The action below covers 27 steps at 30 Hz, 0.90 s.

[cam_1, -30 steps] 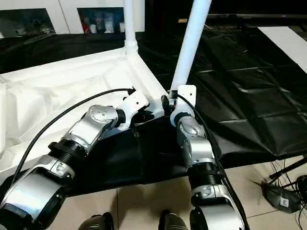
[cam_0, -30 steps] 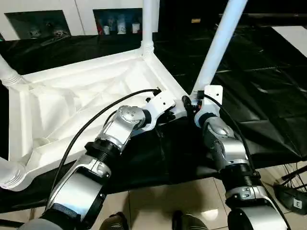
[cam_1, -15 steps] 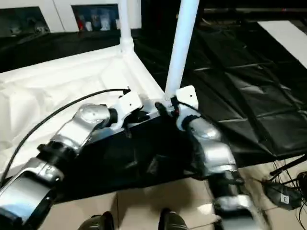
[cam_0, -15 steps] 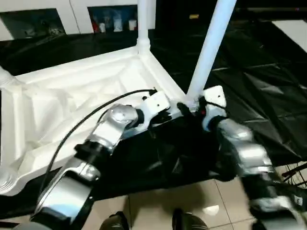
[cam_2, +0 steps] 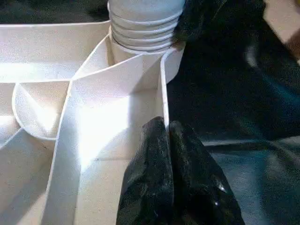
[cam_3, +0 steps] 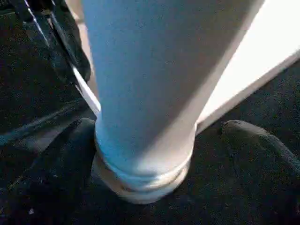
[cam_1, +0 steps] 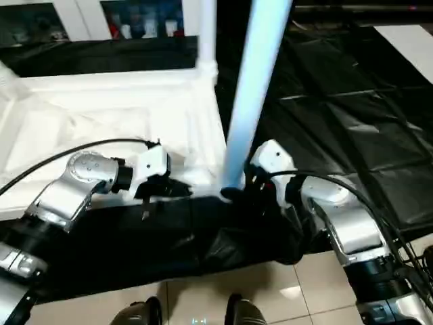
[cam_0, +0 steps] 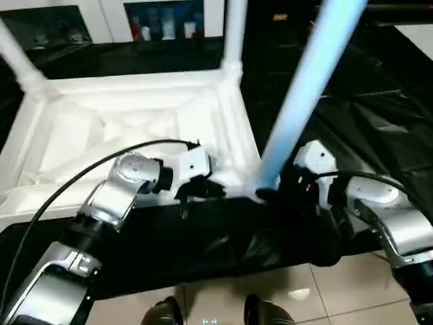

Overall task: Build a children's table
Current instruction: Rotate leg to tighten

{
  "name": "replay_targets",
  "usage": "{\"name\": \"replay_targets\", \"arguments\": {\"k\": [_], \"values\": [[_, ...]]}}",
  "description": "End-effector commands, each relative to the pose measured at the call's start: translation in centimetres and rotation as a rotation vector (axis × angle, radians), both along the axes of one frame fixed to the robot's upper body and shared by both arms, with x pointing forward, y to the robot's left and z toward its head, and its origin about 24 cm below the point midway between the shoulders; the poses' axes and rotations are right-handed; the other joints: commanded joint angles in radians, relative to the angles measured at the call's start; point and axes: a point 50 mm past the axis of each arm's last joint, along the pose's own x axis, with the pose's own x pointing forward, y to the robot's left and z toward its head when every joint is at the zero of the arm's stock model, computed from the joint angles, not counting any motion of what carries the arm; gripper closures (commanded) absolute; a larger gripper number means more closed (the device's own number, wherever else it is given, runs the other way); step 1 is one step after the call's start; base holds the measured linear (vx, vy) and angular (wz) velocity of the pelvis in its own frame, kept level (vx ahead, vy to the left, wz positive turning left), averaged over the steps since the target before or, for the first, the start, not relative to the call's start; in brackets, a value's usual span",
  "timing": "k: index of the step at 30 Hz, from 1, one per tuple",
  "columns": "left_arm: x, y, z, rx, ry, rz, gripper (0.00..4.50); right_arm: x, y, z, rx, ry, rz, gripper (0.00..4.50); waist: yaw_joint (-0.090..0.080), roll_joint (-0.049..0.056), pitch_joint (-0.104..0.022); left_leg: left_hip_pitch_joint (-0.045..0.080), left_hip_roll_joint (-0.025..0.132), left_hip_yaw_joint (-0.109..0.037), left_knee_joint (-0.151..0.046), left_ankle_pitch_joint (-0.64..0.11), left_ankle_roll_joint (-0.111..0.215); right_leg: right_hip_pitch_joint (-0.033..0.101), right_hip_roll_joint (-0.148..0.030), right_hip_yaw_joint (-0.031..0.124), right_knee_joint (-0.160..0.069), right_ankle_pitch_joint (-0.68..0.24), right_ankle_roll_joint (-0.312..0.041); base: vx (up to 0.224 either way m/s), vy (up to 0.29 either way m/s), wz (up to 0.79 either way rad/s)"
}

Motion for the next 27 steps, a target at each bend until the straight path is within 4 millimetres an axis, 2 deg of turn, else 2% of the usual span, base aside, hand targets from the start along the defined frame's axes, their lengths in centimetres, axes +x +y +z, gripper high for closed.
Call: {"name": "replay_targets", "arguments": {"k": [1,2,4,6,8,11,12,13,14,16,20,27], "values": [[-1.43,-0.19,-1.95,0.058,0.106,-0.084,4.50,-0.70,0.34,0.06,0.000,0.028,0.068,0.05,0.002,-0.004,-0.063,0.022,0.037,-0.007,-0.052,-0.163,0.118,0.064,-0.041,0.036,-0.040,-0.107,-0.301,0.000,0.000,0.00],[-1.43,-0.19,-1.95,0.058,0.106,-0.084,4.50,-0.70,0.34,0.06,0.000,0.028,0.068,0.05,0.002,-0.004,-0.063,0.022,0.037,-0.007,-0.052,-0.163,0.118,0.064,-0.041,0.036,-0.040,-0.107,-0.301,0.000,0.000,0.00],[-1.42,-0.11,-1.91,0.059,0.103,-0.082,4.50,-0.84,0.47,0.01,0.004,0.039,0.083,0.05,0.002,-0.003,-0.061,0.023,0.037,-0.008,-0.055,-0.200,0.090,0.060,-0.042,0.038,-0.044,-0.167,-0.279,0.000,0.000,0.00],[-1.43,-0.06,-1.90,0.059,0.103,-0.082,4.50,-0.80,0.55,-0.07,0.012,0.049,0.091,0.05,0.003,-0.005,-0.060,0.024,0.037,-0.009,-0.055,-0.215,0.078,0.058,-0.043,0.040,-0.048,-0.205,-0.261,0.000,0.000,0.00],[-1.46,-0.04,-1.88,0.058,0.103,-0.084,4.50,-0.78,0.57,-0.10,0.017,0.053,0.096,0.32,0.003,-0.004,-0.061,0.024,0.037,-0.009,-0.056,-0.217,0.072,0.057,-0.043,0.040,-0.048,-0.214,-0.255,0.000,0.000,0.00],[-1.59,-0.04,-1.82,0.056,0.107,-0.088,4.50,-0.71,0.62,-0.15,0.036,0.061,0.101,0.52,0.002,-0.005,-0.065,0.021,0.035,-0.010,-0.053,-0.186,0.077,0.060,-0.042,0.039,-0.043,-0.171,-0.258,0.000,0.000,0.00],[-1.63,-0.04,-1.81,0.055,0.110,-0.088,4.50,-0.67,0.64,-0.24,0.044,0.066,0.101,0.52,0.001,-0.005,-0.066,0.021,0.034,-0.010,-0.052,-0.166,0.086,0.060,-0.040,0.039,-0.039,-0.140,-0.264,0.000,0.000,0.00],[-1.67,-0.02,-1.81,0.059,0.111,-0.087,4.50,-0.69,0.62,-0.45,0.046,0.075,0.104,0.73,0.000,-0.006,-0.068,0.019,0.033,-0.009,-0.049,-0.142,0.101,0.062,-0.039,0.038,-0.035,-0.098,-0.276,0.000,0.000,0.00],[-1.67,-0.02,-1.81,0.059,0.111,-0.087,4.50,-0.69,0.62,-0.45,0.046,0.075,0.104,0.73,0.001,-0.006,-0.067,0.018,0.033,-0.009,-0.048,-0.137,0.105,0.063,-0.040,0.038,-0.034,-0.091,-0.280,0.000,0.000,0.00],[-1.70,0.00,-1.82,0.059,0.111,-0.085,4.50,-0.74,0.58,-0.57,0.047,0.080,0.103,0.89,0.001,-0.006,-0.067,0.018,0.033,-0.008,-0.047,-0.134,0.112,0.063,-0.039,0.038,-0.034,-0.084,-0.286,0.000,0.000,0.00],[-1.76,0.03,-1.80,0.060,0.114,-0.087,4.50,-0.76,0.52,-0.61,0.052,0.085,0.103,1.33,0.001,-0.005,-0.066,0.019,0.034,-0.009,-0.049,-0.157,0.106,0.063,-0.040,0.037,-0.037,-0.119,-0.281,0.000,0.000,0.00],[-1.87,0.12,-1.87,0.064,0.125,-0.091,4.50,-0.89,0.50,-0.83,0.058,0.097,0.106,1.72,0.000,-0.004,-0.067,0.020,0.034,-0.009,-0.049,-0.151,0.104,0.063,-0.039,0.037,-0.035,-0.107,-0.282,0.000,0.000,0.00]]}}
